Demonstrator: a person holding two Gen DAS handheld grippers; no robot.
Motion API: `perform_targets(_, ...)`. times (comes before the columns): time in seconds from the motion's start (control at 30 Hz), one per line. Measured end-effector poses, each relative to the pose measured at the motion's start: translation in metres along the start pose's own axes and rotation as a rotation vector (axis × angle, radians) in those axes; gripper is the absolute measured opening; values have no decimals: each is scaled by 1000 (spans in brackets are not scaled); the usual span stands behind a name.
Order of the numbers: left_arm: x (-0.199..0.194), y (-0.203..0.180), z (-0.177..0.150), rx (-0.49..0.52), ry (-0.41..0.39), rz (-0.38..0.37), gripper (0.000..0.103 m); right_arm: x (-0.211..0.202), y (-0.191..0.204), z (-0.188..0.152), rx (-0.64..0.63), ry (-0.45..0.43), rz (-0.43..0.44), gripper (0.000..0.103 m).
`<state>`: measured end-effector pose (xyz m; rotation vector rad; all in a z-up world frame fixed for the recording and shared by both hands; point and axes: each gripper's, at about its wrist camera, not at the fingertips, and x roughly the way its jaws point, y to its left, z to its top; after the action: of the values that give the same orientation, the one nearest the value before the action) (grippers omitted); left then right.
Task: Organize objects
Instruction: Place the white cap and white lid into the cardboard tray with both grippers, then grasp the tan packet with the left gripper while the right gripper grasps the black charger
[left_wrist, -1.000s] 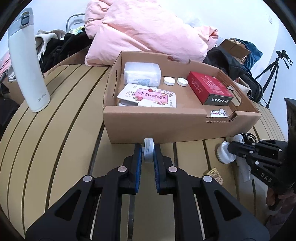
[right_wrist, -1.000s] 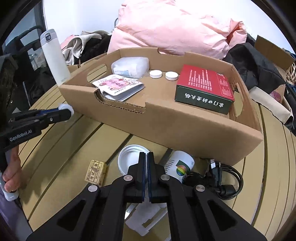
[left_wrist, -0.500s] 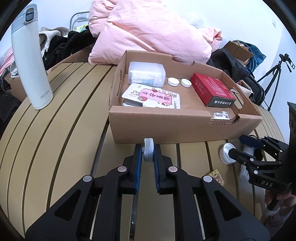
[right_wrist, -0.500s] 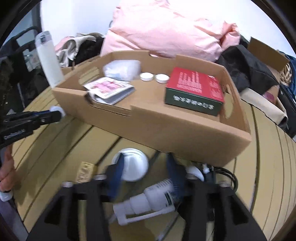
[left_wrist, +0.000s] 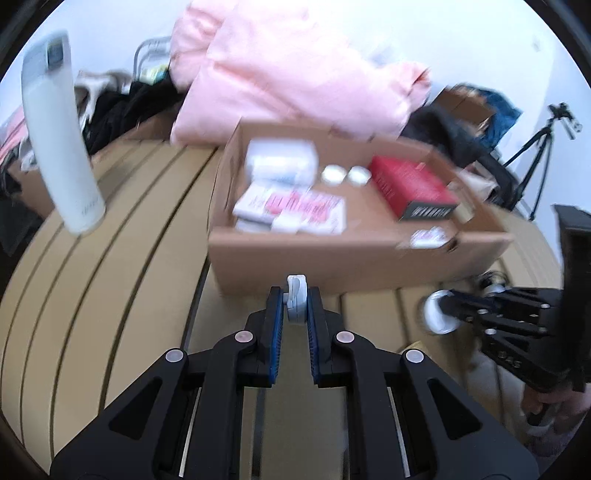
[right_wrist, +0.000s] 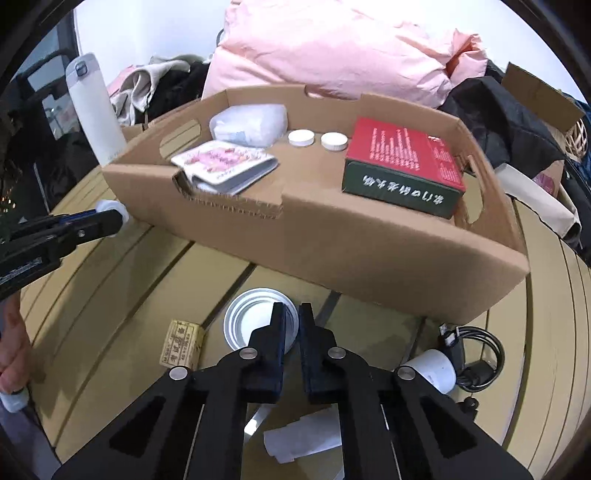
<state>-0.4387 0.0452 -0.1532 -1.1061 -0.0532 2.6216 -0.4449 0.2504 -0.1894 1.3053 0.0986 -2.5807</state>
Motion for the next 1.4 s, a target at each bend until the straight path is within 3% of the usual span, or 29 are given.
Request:
perform_targets(0.13, -24, -10, 19, -6, -61, -43, 9, -27, -7, 12, 56, -85, 48, 6)
perform_targets(0.23, -32, -22, 45, 5, -96, -104, 9, -67, -15, 33, 105, -214, 84, 6)
perform_targets(0.33, -16, -31, 75, -19, -94, -99, 9, -85, -27, 57, 124, -277, 18, 7)
perform_targets(0.43, 6, -38, 85, -37, -59, -97, 9, -76, -45, 70, 163, -262, -40, 7)
perform_targets(0.57, 40, -51, 76, -25, 52, -18, 9, -54, -60, 79, 198, -210, -106, 7)
perform_targets(0.77, 58, -68, 60, 40, 90, 5, 10, -18, -63, 70, 218, -124, -75, 7)
perform_targets(0.83, 58, -70, 58, 47, 78, -2, 33, -13, -61, 70, 215, -123, -81, 8)
perform_targets(0.87, 56, -70, 57, 51, 57, 2, 67, -11, -58, 70, 203, -118, -89, 8)
perform_targets(0.9, 52, -70, 57, 53, 34, 10, 84, -9, -54, 70, 183, -107, -104, 10)
perform_targets(0.93, 46, -71, 56, 64, -8, 19, 83, -9, -53, 69, 178, -113, -113, 23)
perform_targets(0.97, 41, -71, 57, 78, -30, 21, 84, -11, -54, 69, 183, -127, -124, 50)
perform_targets(1.0, 37, -70, 58, 90, -42, 11, 84, -11, -57, 69, 194, -132, -141, 66)
perform_targets(1.03, 32, -67, 59, 91, -52, 11, 84, -13, -60, 68, 203, -137, -149, 92)
perform_targets(1.23, 9, -57, 65, 87, -71, 65, 87, -50, -67, 70, 225, -212, -107, 96)
perform_targets(1.3, -6, -54, 61, 93, -92, 92, 97, -68, -61, 69, 207, -229, -103, 96)
perform_targets(1.4, -24, -51, 50, 66, -83, 113, 98, -87, -52, 59, 202, -231, -88, 96)
